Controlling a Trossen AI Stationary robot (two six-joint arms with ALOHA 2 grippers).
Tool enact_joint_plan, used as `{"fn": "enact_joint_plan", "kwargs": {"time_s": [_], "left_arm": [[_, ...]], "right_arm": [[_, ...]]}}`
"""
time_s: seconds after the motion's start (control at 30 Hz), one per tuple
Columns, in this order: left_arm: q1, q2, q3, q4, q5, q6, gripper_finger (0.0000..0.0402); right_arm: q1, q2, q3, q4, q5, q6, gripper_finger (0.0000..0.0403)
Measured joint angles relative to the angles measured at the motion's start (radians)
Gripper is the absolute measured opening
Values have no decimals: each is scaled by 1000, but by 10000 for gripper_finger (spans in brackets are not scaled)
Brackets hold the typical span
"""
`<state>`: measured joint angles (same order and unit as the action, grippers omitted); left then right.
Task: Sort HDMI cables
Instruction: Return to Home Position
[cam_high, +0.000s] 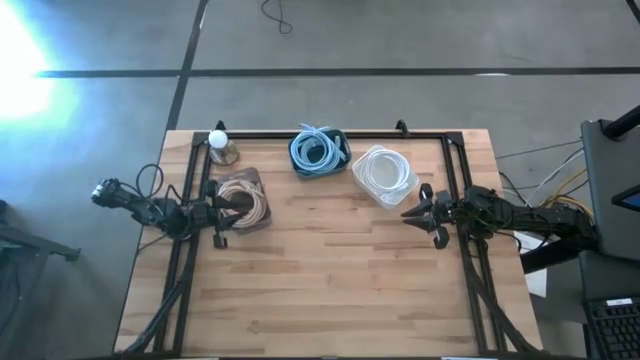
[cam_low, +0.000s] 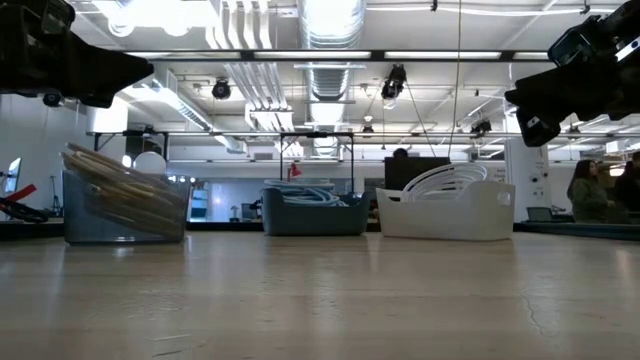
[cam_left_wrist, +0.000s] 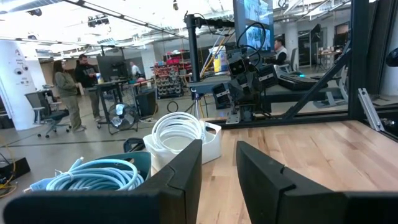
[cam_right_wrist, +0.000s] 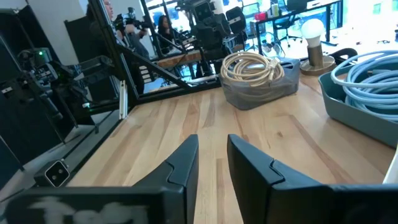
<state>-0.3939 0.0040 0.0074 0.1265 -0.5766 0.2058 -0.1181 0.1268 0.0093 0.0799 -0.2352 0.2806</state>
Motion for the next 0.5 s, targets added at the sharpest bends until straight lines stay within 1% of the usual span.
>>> {"fn": "enact_joint_plan", "kwargs": {"time_s": [0.27, 0.5], "left_arm": [[0, 0, 0, 0, 0, 0, 104], [0, 0, 0, 0, 0, 0, 103]], "right_arm": [[0, 0, 0, 0, 0, 0, 91], [0, 0, 0, 0, 0, 0, 80]]}}
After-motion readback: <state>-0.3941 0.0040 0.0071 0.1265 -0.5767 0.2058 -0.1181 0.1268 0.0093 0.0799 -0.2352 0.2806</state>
